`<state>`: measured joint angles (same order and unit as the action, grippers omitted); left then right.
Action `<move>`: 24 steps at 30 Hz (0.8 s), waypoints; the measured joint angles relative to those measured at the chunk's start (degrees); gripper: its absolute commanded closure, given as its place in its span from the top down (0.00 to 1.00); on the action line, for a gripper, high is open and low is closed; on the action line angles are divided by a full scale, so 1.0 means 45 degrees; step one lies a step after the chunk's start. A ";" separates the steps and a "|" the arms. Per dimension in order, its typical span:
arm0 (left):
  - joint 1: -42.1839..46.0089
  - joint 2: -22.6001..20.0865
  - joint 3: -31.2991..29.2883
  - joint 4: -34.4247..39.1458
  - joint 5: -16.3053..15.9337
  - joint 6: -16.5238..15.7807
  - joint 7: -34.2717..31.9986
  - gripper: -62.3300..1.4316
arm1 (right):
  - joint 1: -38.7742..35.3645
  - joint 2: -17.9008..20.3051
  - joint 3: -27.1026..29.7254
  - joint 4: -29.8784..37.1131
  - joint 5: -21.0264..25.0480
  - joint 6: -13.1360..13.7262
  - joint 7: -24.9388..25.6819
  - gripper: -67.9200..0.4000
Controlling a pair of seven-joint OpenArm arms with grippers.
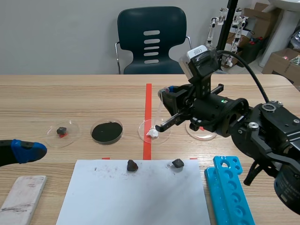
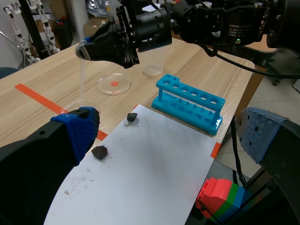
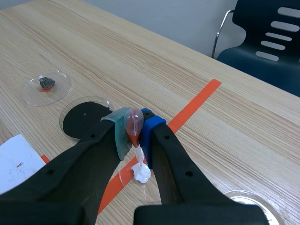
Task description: Squeeze the dropper onto the mineral
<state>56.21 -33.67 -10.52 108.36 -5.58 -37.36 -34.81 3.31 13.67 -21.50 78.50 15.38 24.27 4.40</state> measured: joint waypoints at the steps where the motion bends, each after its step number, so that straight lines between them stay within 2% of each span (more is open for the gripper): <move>1: 0.0000 0.0000 0.0000 0.0000 0.0000 0.0000 0.0000 0.99 | 0.0000 0.0000 0.0000 0.0000 0.0000 0.0000 0.0000 0.02; 4: 0.0000 0.0000 0.0000 0.0000 0.0000 0.0000 0.0000 0.99 | 0.0000 0.0000 0.0000 0.0000 0.0000 -0.0151 -0.0112 0.02; 24: 0.0000 0.0000 0.0000 0.0000 0.0000 0.0000 0.0000 0.99 | 0.0000 0.0000 0.0000 0.0000 0.0000 -0.0151 -0.0189 0.02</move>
<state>56.21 -33.67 -10.52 108.36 -5.58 -37.36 -34.81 3.31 13.67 -21.50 78.50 15.38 23.59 3.55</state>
